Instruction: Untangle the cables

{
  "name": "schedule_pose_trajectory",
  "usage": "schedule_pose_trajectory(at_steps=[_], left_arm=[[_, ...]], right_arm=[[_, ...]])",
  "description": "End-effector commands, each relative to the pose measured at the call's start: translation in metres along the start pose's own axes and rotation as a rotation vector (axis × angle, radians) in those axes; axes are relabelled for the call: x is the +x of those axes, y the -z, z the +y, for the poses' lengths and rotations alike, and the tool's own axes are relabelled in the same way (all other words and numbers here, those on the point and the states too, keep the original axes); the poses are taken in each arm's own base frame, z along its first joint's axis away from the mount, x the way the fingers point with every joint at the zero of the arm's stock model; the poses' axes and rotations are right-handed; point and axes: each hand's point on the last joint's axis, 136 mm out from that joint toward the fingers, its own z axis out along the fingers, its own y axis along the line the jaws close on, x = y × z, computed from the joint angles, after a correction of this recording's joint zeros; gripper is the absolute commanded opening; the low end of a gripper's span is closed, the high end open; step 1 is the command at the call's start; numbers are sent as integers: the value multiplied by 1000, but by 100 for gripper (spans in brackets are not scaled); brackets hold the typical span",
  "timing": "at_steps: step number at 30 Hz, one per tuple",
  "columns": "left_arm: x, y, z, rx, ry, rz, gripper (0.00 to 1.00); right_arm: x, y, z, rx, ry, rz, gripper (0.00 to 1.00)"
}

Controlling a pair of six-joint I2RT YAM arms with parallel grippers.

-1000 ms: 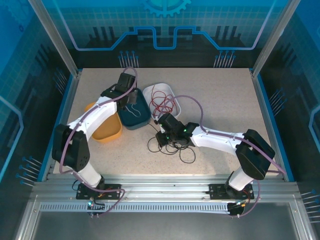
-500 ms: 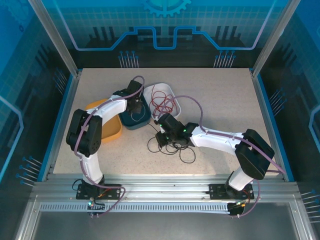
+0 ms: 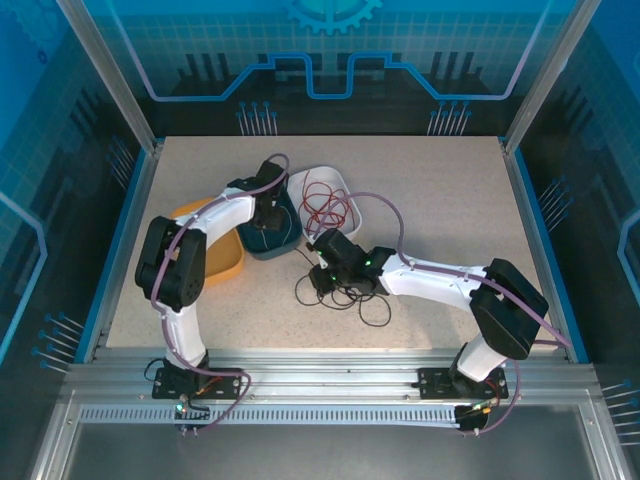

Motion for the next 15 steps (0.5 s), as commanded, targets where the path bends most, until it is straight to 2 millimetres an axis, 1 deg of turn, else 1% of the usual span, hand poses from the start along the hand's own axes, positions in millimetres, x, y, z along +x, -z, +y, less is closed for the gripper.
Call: schedule_pose_trajectory(at_steps=[1, 2, 5, 6, 7, 11, 15], left_arm=[[-16, 44, 11, 21, 39, -85, 73], [-17, 52, 11, 34, 46, -102, 76], [-16, 74, 14, 58, 73, -141, 91], [-14, 81, 16, 63, 82, -157, 96], [-12, 89, 18, 71, 95, -173, 99], [-5, 116, 23, 102, 138, -244, 99], [-1, 142, 28, 147, 189, -337, 99]], right_arm=[[-10, 1, 6, 5, 1, -22, 17], [-10, 1, 6, 10, 0, -22, 22], [-12, 5, 4, 22, -3, -24, 33], [-14, 7, 4, 25, -4, -26, 36], [-15, 10, 4, 28, -5, -29, 37], [-24, 28, 0, 43, -13, -54, 38], [-35, 57, -11, 66, -51, -114, 40]])
